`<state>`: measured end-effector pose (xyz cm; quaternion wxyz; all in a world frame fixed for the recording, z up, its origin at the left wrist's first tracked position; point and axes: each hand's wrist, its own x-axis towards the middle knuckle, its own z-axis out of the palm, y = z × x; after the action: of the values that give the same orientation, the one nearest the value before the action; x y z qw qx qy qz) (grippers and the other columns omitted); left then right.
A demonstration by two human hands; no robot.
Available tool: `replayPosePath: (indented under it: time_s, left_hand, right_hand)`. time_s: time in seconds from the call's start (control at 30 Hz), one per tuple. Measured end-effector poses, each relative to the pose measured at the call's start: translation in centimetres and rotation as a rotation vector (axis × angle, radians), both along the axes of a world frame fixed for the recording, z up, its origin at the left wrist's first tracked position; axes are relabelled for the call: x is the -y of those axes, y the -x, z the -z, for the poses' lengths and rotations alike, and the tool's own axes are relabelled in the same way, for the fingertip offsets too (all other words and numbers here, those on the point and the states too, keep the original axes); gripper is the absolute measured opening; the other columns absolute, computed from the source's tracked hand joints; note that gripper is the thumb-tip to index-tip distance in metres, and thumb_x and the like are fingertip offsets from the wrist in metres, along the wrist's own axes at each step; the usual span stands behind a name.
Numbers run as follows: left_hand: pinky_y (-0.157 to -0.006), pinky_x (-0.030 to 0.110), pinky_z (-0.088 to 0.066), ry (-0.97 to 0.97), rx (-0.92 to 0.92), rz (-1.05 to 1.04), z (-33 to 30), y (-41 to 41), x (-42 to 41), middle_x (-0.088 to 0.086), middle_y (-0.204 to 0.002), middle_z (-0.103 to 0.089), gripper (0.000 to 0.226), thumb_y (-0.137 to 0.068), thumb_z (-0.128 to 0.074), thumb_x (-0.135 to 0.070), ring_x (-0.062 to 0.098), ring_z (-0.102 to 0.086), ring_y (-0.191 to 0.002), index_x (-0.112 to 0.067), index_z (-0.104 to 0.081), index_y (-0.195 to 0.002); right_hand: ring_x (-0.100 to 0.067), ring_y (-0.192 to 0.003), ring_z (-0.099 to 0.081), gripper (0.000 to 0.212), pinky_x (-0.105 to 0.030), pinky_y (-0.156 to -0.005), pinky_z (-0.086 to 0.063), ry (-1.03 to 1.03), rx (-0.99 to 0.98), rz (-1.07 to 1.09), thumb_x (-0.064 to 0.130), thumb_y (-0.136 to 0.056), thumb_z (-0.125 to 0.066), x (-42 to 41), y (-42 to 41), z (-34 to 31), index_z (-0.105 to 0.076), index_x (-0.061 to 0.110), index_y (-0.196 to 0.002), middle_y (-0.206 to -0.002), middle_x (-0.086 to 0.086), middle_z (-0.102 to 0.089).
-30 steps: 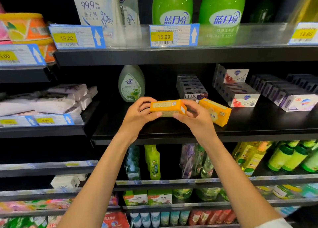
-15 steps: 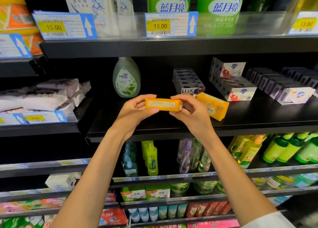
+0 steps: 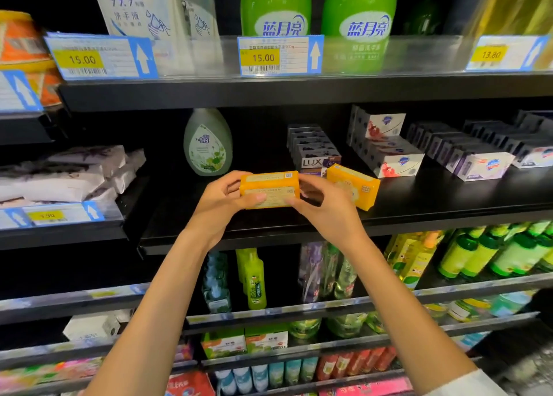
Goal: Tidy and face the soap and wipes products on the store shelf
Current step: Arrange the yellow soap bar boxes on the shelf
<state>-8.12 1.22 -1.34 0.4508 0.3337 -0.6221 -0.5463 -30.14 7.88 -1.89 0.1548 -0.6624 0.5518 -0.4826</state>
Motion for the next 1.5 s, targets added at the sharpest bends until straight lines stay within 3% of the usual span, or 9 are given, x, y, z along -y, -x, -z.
replayPosePath:
  time_s: [0.1, 0.27, 0.43, 0.57, 0.67, 0.97, 1.2, 1.37, 1.5]
  left_hand:
    - [-0.097, 0.043, -0.056, -0.021, -0.014, -0.012, 0.1, 0.0, 0.0, 0.009, -0.117, -0.077, 0.037, -0.086, -0.080, -0.008, 0.028, -0.073, -0.113, -0.008, -0.068, -0.121]
    - [-0.088, 0.040, -0.062, -0.048, -0.046, -0.023, 0.1, 0.1, 0.0, 0.012, -0.117, -0.077, 0.037, -0.088, -0.077, -0.007, 0.031, -0.074, -0.111, -0.003, -0.066, -0.122]
    - [-0.083, 0.037, -0.064, -0.046, -0.032, -0.014, 0.2, 0.1, 0.0, 0.015, -0.118, -0.076, 0.039, -0.089, -0.075, -0.005, 0.032, -0.074, -0.109, 0.001, -0.062, -0.126]
    - [-0.082, 0.037, -0.064, -0.048, -0.002, -0.026, 0.1, 0.2, 0.0, 0.014, -0.119, -0.076, 0.037, -0.092, -0.073, -0.004, 0.031, -0.074, -0.109, 0.002, -0.061, -0.126]
    - [-0.082, 0.038, -0.064, -0.058, 0.019, -0.040, 0.0, 0.3, 0.1, 0.013, -0.118, -0.077, 0.034, -0.093, -0.072, -0.003, 0.031, -0.074, -0.110, 0.001, -0.062, -0.125]
    - [-0.080, 0.037, -0.064, -0.060, 0.039, -0.038, 0.0, 0.6, 0.0, 0.015, -0.117, -0.077, 0.037, -0.089, -0.075, -0.005, 0.030, -0.075, -0.108, 0.001, -0.065, -0.124]
    - [-0.079, 0.038, -0.065, -0.058, 0.033, -0.018, -0.3, 0.5, -0.4, 0.011, -0.113, -0.078, 0.029, -0.092, -0.074, -0.007, 0.030, -0.075, -0.106, -0.003, -0.066, -0.120]
    - [-0.078, 0.039, -0.066, -0.034, 0.051, 0.039, -0.7, 0.6, -1.3, 0.011, -0.110, -0.079, 0.032, -0.091, -0.076, -0.008, 0.030, -0.076, -0.104, 0.001, -0.066, -0.120]
    - [-0.081, 0.045, -0.066, -0.047, -0.011, 0.068, -0.4, 2.6, -3.1, 0.012, -0.110, -0.079, 0.035, -0.091, -0.076, -0.007, 0.031, -0.076, -0.103, 0.003, -0.064, -0.122]
  right_hand:
    - [-0.009, -0.126, -0.057, 0.046, -0.021, -0.105, -0.042, 0.123, -0.283, 0.184, 0.032, -0.097, -0.074, -0.7, 2.0, -0.5, -0.065, 0.019, -0.140, -0.134, 0.004, -0.067]
    - [-0.022, -0.138, -0.046, 0.056, -0.027, -0.114, -0.032, 0.178, -0.356, 0.383, 0.032, -0.093, -0.077, -0.8, 6.0, -1.0, -0.060, 0.014, -0.144, -0.143, -0.003, -0.056]
    - [-0.022, -0.137, -0.051, 0.075, -0.041, -0.112, -0.045, -0.131, -0.061, 0.414, 0.036, -0.088, -0.083, -0.2, 8.0, -0.4, -0.049, 0.021, -0.153, -0.150, -0.002, -0.053]
    - [-0.017, -0.117, -0.061, 0.062, -0.027, -0.090, -0.045, -0.169, 0.032, 0.392, 0.024, -0.086, -0.085, 0.0, 8.5, -0.1, -0.059, 0.022, -0.142, -0.128, 0.001, -0.066]
    - [-0.009, -0.102, -0.059, 0.047, -0.023, -0.084, -0.042, -0.142, 0.068, 0.395, 0.019, -0.085, -0.085, 0.0, 8.8, -0.1, -0.067, 0.020, -0.129, -0.110, 0.008, -0.066]
    - [-0.007, -0.097, -0.062, 0.041, -0.011, -0.076, -0.045, -0.085, 0.152, 0.262, 0.018, -0.085, -0.086, -0.7, 9.3, 0.5, -0.067, 0.027, -0.121, -0.103, 0.017, -0.064]
    - [-0.003, -0.101, -0.067, 0.038, -0.020, -0.080, -0.057, -0.068, 0.514, 0.220, 0.015, -0.082, -0.087, -3.3, 9.1, -0.3, -0.069, 0.033, -0.110, -0.107, 0.014, -0.069]
    - [-0.027, -0.107, -0.073, 0.045, -0.052, -0.086, -0.064, -0.068, 0.627, 0.296, 0.019, -0.070, -0.094, -7.3, 8.9, 0.2, -0.075, 0.030, -0.109, -0.112, -0.004, -0.076]
    - [-0.023, -0.097, -0.074, 0.041, -0.037, -0.069, -0.064, -0.018, 0.692, 0.333, 0.003, -0.077, -0.088, -12.5, 8.9, 1.2, -0.074, 0.022, -0.111, -0.110, -0.010, -0.075]
